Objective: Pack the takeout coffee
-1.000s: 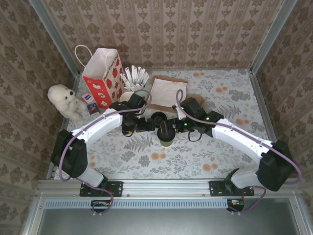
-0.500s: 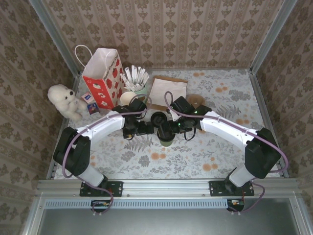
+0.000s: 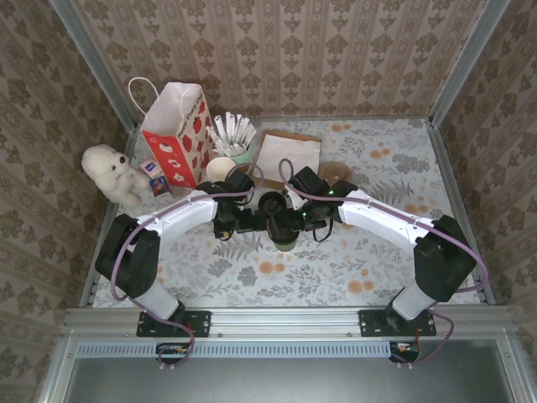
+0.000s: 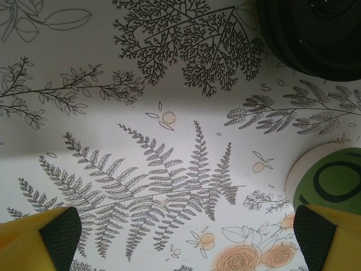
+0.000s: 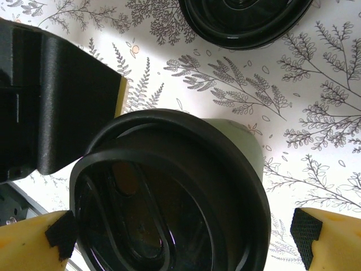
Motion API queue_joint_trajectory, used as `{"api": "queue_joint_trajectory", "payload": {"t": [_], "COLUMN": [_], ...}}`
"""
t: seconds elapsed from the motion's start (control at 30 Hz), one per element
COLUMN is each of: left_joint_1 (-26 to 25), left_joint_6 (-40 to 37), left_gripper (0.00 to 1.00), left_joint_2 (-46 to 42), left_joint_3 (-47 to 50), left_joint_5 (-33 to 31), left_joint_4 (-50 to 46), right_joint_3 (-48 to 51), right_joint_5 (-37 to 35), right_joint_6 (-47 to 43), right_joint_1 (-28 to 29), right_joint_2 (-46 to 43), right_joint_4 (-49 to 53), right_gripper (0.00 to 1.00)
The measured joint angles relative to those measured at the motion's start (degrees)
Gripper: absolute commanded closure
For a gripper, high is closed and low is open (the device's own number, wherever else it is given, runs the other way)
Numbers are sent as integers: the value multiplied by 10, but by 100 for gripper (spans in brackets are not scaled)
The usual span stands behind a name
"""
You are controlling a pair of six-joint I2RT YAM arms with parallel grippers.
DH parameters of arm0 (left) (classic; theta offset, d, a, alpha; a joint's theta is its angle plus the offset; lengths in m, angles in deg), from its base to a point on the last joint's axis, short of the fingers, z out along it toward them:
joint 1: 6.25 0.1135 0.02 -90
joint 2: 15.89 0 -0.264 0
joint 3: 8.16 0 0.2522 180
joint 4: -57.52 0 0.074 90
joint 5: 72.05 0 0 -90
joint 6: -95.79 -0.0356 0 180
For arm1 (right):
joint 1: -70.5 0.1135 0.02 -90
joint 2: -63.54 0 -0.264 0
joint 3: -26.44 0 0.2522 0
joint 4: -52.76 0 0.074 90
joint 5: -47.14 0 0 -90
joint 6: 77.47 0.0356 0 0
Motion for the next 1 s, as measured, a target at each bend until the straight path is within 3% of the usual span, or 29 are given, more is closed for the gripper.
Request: {"api": "queue_joint_trajectory", "payload": {"t": [0.57,0.73,1.0], "left_joint_1": [-8,-11,-13], "left_joint_6": [0,0,-2], "left_gripper": [0,0,0], "left_joint_2": [4,4,14], "left_joint_3": [-8,-9,-18], "left_joint_5": [0,0,0], "left_joint_4": [-1,-1,-3], "right_joint_3": [4,7,15], "right_joint_5": [-3,-10,-23], "right_joint_6": [17,25,37], "right_joint_1": [4,11,14], "right_joint_2": [-4,9,0], "right_joint_4": [-4,-8,-16], "right_gripper": [0,20,23]}}
